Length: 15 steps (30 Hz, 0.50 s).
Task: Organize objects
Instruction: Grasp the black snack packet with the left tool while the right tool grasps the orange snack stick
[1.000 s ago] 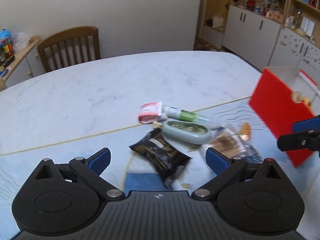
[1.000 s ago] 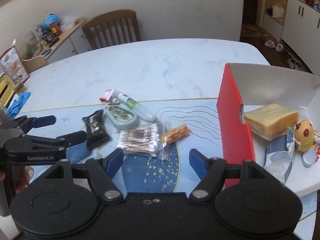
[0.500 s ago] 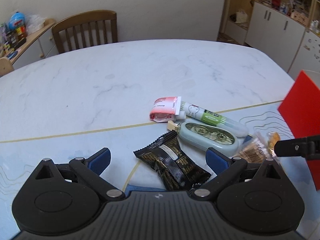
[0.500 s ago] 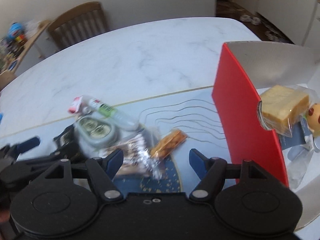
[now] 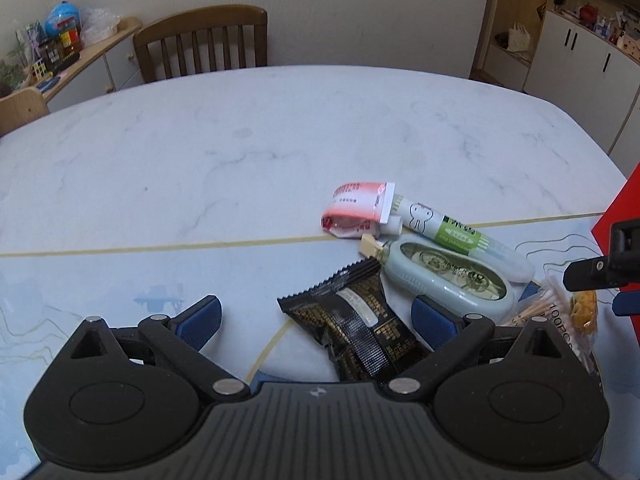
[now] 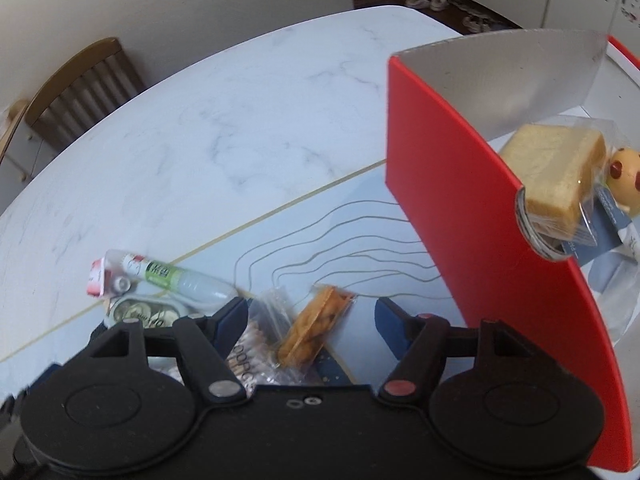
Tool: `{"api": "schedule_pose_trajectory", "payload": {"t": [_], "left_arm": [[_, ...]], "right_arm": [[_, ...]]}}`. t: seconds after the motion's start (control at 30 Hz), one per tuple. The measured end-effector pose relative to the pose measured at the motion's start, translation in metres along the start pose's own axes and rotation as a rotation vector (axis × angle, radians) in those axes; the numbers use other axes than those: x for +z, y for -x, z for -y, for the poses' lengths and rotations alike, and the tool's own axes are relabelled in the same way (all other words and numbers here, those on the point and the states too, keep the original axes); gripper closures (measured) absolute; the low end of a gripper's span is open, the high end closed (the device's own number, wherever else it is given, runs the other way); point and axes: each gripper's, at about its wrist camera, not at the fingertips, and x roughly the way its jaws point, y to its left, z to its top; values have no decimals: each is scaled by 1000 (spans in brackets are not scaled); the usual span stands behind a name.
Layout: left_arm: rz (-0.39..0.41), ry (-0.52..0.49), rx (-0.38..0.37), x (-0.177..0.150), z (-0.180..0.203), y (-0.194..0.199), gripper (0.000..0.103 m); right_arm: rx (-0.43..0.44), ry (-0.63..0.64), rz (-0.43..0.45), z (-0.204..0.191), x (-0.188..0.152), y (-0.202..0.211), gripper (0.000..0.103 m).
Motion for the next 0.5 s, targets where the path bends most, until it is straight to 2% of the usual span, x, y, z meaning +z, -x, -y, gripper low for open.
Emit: {"api": "schedule_pose_trajectory", "payload": {"t": [0.1, 0.37, 0.47, 0.5], "left_arm": [[1, 10, -11, -2, -3, -1, 1], [19, 18, -37, -7, -8, 1, 5], [30, 26, -44, -7, -11, 4, 16], [33, 26, -44, -7, -12, 5, 23]], "right_arm": [[-10, -29, -13, 3, 2, -5, 47], [-21, -42, -24, 3, 1, -11, 56], [-19, -39, -28, 2, 0, -11, 66], [-16, -37, -31, 1, 0, -11, 67]]}}
